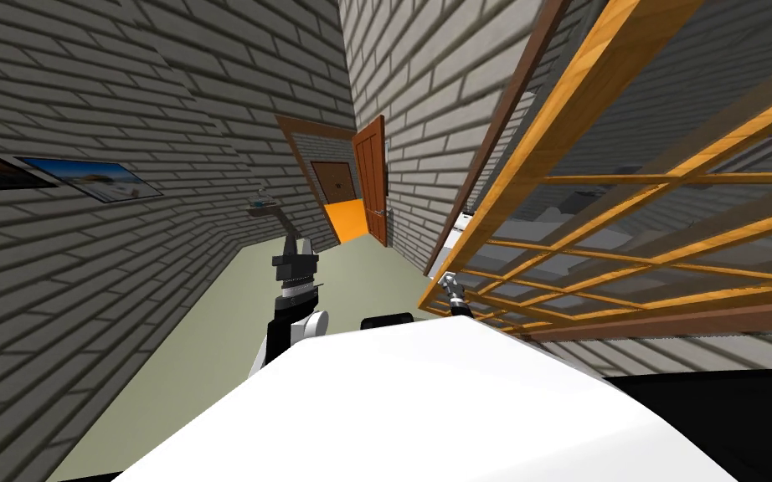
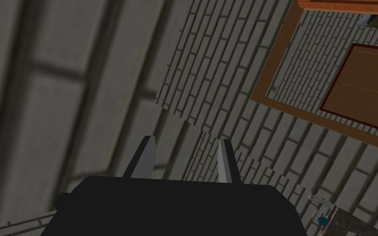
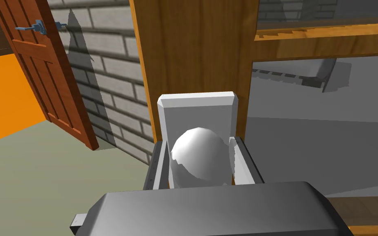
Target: Pull the door open
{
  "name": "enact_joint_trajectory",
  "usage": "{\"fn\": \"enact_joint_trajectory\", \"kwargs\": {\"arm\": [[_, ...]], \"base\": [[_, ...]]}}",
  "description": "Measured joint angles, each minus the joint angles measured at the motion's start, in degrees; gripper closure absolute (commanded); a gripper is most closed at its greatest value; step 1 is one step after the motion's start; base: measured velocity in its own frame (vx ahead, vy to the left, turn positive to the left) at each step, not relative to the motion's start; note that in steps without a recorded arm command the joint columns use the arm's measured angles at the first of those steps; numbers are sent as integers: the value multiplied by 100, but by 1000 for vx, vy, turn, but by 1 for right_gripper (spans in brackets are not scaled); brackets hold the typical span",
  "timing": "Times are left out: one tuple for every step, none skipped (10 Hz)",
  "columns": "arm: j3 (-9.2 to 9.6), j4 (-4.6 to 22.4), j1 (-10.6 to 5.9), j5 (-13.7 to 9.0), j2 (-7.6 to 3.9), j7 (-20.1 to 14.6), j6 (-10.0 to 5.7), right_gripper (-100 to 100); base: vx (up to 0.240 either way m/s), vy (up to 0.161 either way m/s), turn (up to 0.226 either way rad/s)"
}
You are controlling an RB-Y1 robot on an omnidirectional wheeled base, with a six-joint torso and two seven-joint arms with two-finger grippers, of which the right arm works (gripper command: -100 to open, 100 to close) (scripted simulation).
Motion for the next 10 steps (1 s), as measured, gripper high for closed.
{"fn": "enact_joint_trajectory", "kwargs": {"arm": [[68,-54,40,40,-33,-43,-6,100],[138,-97,74,80,-60,-86,-11,100],[209,-165,127,122,-98,-128,-15,100],[275,-181,147,160,-122,-172,-28,100],[297,-175,157,171,-112,-180,-21,100],[349,-205,186,206,-150,-214,-53,100],[407,-201,187,242,-173,-263,-104,100],[469,-220,212,279,-202,-305,-132,100],[532,-287,271,318,-237,-340,-148,100],[611,-271,283,368,-268,-400,-208,100]], "base": [[-215,-14,55],[-213,6,52],[-194,-9,39],[-83,-4,21],[-158,-8,60],[-205,-30,50],[-174,-22,44],[-180,-23,42],[-214,-37,48],[-206,-29,53]]}}
